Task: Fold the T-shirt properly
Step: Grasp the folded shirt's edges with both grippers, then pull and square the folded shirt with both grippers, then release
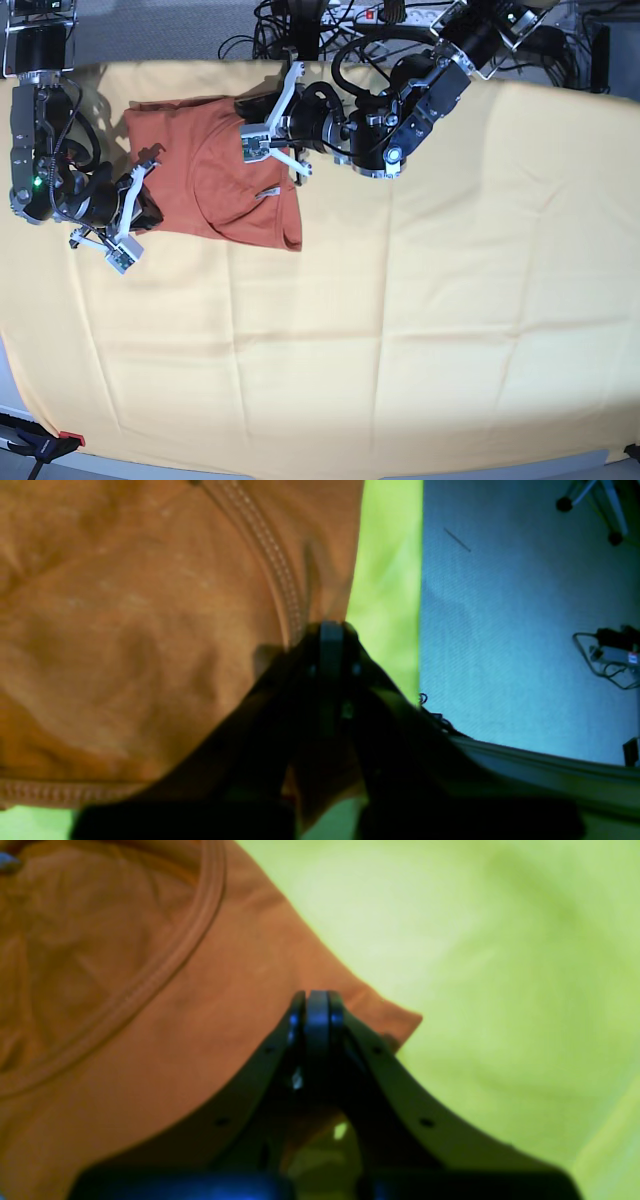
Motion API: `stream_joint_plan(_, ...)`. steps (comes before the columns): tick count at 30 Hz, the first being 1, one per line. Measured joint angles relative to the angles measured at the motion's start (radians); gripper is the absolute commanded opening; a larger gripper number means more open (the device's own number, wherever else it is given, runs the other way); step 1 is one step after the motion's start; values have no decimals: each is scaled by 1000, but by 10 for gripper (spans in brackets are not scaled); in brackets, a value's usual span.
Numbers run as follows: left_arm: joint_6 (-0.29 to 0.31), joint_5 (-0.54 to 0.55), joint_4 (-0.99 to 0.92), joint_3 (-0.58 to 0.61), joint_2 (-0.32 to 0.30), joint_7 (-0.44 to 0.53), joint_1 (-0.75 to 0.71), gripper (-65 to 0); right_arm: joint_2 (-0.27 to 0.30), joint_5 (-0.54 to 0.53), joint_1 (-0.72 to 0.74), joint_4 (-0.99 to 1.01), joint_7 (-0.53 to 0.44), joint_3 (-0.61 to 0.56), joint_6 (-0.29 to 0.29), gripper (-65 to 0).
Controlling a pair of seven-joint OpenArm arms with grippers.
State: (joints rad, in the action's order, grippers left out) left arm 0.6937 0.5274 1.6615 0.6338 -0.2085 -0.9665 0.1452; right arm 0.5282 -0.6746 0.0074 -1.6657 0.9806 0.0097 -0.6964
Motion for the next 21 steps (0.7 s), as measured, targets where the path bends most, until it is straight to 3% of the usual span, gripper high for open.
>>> stream_joint_plan(4, 0, 7, 0, 0, -39, 6, 34, -650, 37, 0, -31, -11, 0, -1, 0, -650)
stream_joint_plan(12, 3, -92, 0, 1, -106, 79, 98, -650, 53, 4, -148, -156, 23, -1, 0, -650)
stream_joint_plan(15, -34, -145, -19, 1, -126, 127, 129, -650, 53, 5, -196, -219, 40, 0, 0, -650)
stream_joint_plan(18, -64, -188, -56, 1, -124, 156, 159, -650, 53, 5, -207, -292, 89, 0, 54, -650)
stream_joint_plan(21, -84, -203, -69, 1, -125, 125, 194, -650, 53, 3, -203, -332, 52, 10, 64, -650)
